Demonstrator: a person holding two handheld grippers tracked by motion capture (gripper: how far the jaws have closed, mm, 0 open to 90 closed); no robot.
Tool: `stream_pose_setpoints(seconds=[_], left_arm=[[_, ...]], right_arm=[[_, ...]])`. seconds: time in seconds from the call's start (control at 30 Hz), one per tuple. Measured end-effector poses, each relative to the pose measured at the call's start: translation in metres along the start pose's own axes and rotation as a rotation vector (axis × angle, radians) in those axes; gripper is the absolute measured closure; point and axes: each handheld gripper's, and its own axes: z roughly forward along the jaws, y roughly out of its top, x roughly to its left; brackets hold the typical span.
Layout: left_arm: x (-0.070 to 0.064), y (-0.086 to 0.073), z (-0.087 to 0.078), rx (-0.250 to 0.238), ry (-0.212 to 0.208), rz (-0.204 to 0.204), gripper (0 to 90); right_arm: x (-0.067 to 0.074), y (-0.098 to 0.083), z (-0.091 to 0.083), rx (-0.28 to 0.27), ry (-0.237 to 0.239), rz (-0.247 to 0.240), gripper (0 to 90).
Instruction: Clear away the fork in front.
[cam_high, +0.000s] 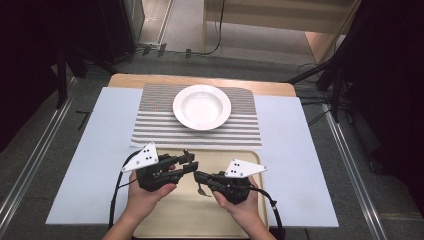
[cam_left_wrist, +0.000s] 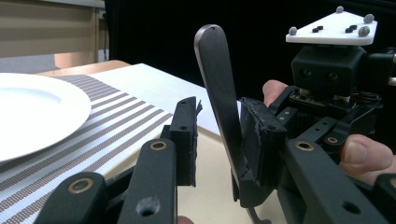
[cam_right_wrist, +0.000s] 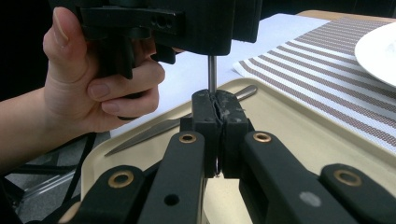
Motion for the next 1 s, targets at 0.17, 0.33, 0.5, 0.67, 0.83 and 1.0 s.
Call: stream_pose_setpoints(seconds=[0.17, 0.33, 0.5, 0.67, 0.83, 1.0], left_arm=[[0.0, 0.0, 0.0, 0.004, -0.02, -0.003, 71.9], [0.003, 0.0, 0.0, -0.001, -0.06, -0.033, 77.0], [0.006, 0.0, -0.002, -0.03, -0.142, -0.074, 81.4], [0.002, 0.003, -0.003, -0.032, -0.146, -0.045, 86.7], [0.004, 0.005, -0.009, -0.034, -0.116, -0.04, 86.8], [0.008, 0.004, -0.013, -0.025, -0.083, -0.035, 86.8]], right_arm=[[0.0, 0.0, 0.001, -0.002, 0.002, 0.002, 86.7], [0.0, -0.001, 0.001, -0.005, 0.004, -0.001, 86.7], [0.004, 0.0, 0.0, -0.015, -0.001, -0.026, 86.7], [0.007, 0.0, 0.001, -0.045, 0.009, -0.041, 82.9], [0.01, 0.003, -0.004, -0.091, -0.077, -0.093, 56.3], [-0.001, 0.001, -0.012, -0.121, -0.154, -0.1, 43.4]])
